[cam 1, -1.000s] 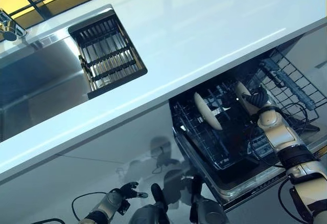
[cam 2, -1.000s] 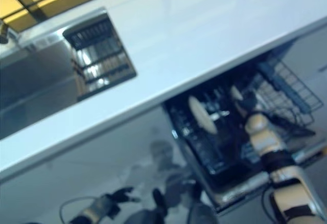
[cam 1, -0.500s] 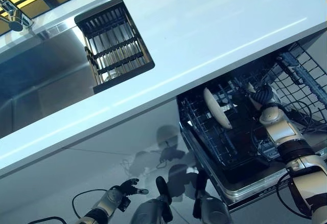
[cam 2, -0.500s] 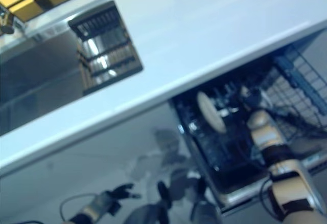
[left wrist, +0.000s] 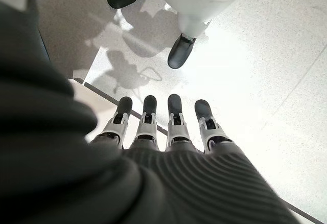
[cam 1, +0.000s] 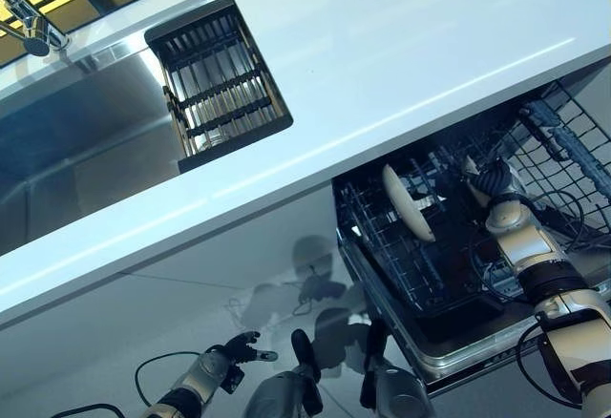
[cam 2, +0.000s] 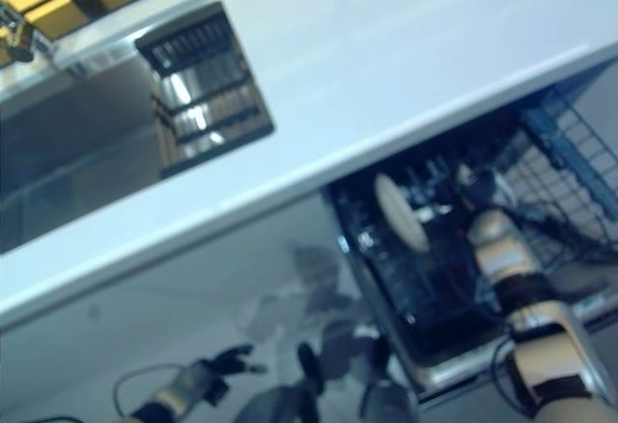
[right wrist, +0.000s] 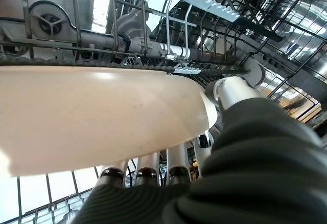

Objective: Take plates into dishwasher

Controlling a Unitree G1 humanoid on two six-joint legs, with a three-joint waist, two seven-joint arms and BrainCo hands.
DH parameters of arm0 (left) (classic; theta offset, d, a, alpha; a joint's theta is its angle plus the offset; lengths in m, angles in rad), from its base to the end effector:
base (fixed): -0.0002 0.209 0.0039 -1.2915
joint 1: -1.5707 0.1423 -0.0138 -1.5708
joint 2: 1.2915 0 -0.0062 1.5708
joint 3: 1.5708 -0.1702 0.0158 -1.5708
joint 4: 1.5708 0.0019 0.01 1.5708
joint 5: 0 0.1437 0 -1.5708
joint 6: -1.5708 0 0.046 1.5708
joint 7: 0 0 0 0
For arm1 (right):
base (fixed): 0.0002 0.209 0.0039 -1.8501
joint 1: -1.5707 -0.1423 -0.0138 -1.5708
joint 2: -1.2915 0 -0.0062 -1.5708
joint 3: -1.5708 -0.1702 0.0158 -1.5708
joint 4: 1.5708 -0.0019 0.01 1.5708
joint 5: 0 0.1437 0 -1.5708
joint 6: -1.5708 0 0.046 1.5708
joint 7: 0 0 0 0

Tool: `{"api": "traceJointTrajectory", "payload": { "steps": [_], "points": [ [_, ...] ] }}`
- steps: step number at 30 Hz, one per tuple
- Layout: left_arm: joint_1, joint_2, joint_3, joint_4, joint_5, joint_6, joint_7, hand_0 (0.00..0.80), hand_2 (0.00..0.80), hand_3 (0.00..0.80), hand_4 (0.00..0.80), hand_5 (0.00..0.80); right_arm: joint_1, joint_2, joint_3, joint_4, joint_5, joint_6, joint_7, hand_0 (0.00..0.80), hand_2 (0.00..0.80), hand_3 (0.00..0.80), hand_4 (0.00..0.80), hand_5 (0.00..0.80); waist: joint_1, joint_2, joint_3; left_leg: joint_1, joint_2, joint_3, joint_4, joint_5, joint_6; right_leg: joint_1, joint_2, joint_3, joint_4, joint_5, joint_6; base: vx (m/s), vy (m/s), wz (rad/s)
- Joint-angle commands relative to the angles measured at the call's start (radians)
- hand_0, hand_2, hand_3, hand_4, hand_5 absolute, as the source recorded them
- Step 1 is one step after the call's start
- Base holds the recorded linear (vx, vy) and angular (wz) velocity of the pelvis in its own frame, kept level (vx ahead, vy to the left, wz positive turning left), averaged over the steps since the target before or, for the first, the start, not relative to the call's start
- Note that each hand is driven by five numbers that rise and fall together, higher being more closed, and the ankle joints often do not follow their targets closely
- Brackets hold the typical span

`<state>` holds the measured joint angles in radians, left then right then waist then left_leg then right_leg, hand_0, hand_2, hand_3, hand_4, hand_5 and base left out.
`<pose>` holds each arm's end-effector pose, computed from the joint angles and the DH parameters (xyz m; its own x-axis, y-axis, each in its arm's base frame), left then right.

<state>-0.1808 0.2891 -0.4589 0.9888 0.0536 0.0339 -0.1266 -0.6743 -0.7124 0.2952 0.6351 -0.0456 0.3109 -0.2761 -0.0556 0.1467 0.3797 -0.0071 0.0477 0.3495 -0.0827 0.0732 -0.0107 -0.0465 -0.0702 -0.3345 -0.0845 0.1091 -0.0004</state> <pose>0.1649 0.1903 -0.0751 0.5502 -0.1054 -0.8284 0.5417 0.8000 0.2580 0.3069 -0.2667 0.1354 0.8995 -0.4369 0.0023 0.2775 0.5673 -0.7754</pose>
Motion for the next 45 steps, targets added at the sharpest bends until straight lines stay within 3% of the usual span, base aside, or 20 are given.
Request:
{"api": "traceJointTrajectory", "payload": {
  "steps": [1, 2, 13, 22, 33, 37, 43, 45],
  "points": [
    [-0.026, 0.033, -0.035, 0.006, -0.021, -0.003, 0.000, 0.000, 0.000, 0.000, 0.000, 0.000, -0.086, 0.029, 0.058, 0.044, 0.000, -0.018, -0.036, 0.053, 0.053, 0.053, 0.053, 0.053, 0.022, -0.061, -0.009, -0.042, 0.026, -0.005, -0.005, -0.019, -0.036, 0.006, 0.020, -0.018, 0.133, -0.205, -0.019, 0.000, 0.000, 0.00],
    [-0.023, 0.034, -0.034, 0.007, -0.020, -0.002, 0.002, 0.000, 0.000, 0.000, 0.000, 0.000, -0.078, 0.032, 0.056, 0.038, -0.005, -0.019, -0.039, 0.000, 0.000, 0.000, 0.000, 0.000, 0.021, -0.065, -0.012, -0.040, 0.027, -0.003, -0.005, -0.019, -0.036, 0.010, 0.022, -0.018, 0.131, -0.204, -0.019, 0.000, 0.000, 0.00],
    [-0.011, 0.038, -0.020, 0.003, -0.019, 0.007, 0.010, 0.000, 0.000, 0.000, 0.000, 0.000, -0.041, 0.038, 0.037, -0.007, -0.027, -0.035, -0.050, 0.000, 0.000, 0.000, 0.000, 0.000, 0.024, -0.094, -0.025, -0.027, 0.035, 0.003, -0.005, -0.020, -0.037, 0.036, 0.031, -0.020, 0.114, -0.198, -0.019, 0.000, 0.000, 0.00],
    [0.035, 0.034, 0.025, 0.010, -0.013, 0.004, 0.023, 0.000, 0.000, 0.000, 0.000, 0.000, 0.053, 0.021, -0.024, -0.172, -0.078, -0.052, -0.066, 0.000, 0.000, 0.000, 0.000, 0.000, 0.012, -0.124, -0.053, -0.009, 0.042, 0.011, -0.005, -0.023, -0.041, 0.071, 0.044, -0.012, 0.094, -0.194, -0.017, 0.000, 0.000, 0.00],
    [0.126, 0.026, 0.115, 0.052, 0.027, -0.029, 0.034, 0.000, 0.000, 0.000, 0.000, 0.000, 0.302, -0.050, -0.219, -0.539, -0.142, -0.120, -0.010, 0.000, 0.000, 0.000, 0.000, 0.000, -0.027, -0.170, -0.115, 0.025, 0.059, 0.044, -0.005, -0.035, -0.044, 0.118, 0.060, 0.003, 0.079, -0.202, -0.015, 0.008, 0.000, -0.02],
    [0.162, 0.014, 0.147, 0.089, 0.025, -0.060, 0.045, 0.000, 0.000, 0.000, 0.000, 0.000, 0.417, -0.110, -0.343, -0.650, -0.146, -0.188, 0.004, 0.000, 0.000, 0.000, 0.000, 0.000, -0.054, -0.183, -0.152, 0.044, 0.067, 0.070, -0.005, -0.046, -0.049, 0.139, 0.068, 0.020, 0.067, -0.204, -0.014, 0.018, 0.002, -0.10],
    [0.190, 0.003, 0.169, 0.136, 0.016, -0.103, 0.056, 0.000, 0.000, 0.000, 0.000, 0.000, 0.561, -0.128, -0.501, -0.708, -0.003, -0.257, -0.056, 0.000, 0.000, 0.000, 0.000, 0.000, -0.085, -0.190, -0.192, 0.065, 0.073, 0.104, -0.005, -0.056, -0.054, 0.156, 0.073, 0.047, 0.053, -0.202, -0.011, -0.005, 0.004, -0.16],
    [0.196, -0.003, 0.173, 0.155, 0.000, -0.117, 0.065, 0.000, 0.000, 0.000, 0.000, 0.000, 0.619, -0.094, -0.563, -0.707, 0.146, -0.305, -0.077, 0.000, 0.000, 0.000, 0.000, 0.000, -0.102, -0.191, -0.209, 0.075, 0.076, 0.122, -0.005, -0.060, -0.056, 0.162, 0.076, 0.065, 0.048, -0.199, -0.012, -0.036, -0.014, -0.22]
  ]
}}
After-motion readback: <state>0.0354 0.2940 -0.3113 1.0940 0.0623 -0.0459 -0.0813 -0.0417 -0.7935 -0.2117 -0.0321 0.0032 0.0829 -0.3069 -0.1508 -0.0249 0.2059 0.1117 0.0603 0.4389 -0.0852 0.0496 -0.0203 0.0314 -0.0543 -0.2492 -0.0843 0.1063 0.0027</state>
